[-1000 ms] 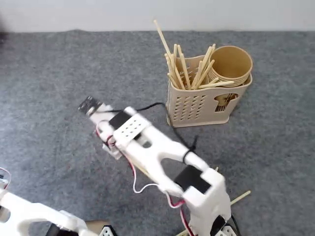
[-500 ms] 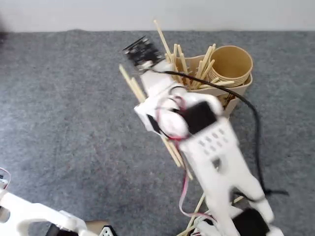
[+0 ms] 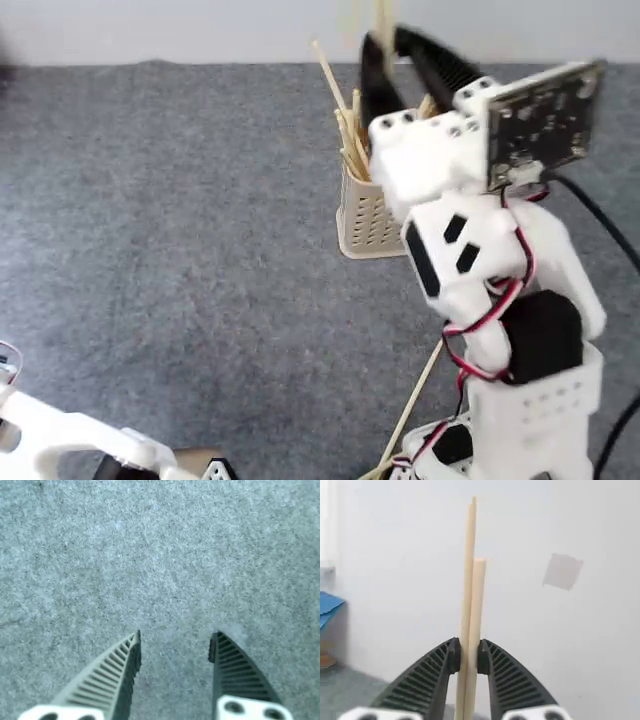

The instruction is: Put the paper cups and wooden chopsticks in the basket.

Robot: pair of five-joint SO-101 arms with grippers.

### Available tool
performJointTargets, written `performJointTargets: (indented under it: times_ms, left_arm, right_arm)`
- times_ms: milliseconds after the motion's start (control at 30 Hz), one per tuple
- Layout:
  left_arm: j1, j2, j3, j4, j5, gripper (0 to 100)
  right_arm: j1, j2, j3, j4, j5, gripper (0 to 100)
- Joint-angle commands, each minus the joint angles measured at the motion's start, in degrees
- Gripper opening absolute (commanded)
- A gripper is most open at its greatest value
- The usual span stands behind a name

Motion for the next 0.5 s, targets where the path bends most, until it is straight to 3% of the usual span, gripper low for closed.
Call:
performJointTargets:
  times_ms: [0, 233, 467]
  left_arm:
    - [-0.26, -1.23, -0.31, -0.62, -0.44, 22]
    - [-0.26, -1.23, -0.31, -0.70, -0.44, 22]
    - [-0.26, -1.23, -0.31, -0.62, -0.44, 22]
  right_arm:
    - [4.53, -1.89, 10.73, -15.34, -0.62, 0.8]
    - [5.76, -6.55, 38.68, -42.42, -0.44, 0.8]
    - [5.93, -6.99, 44.04, -40.66, -0.44, 1.7]
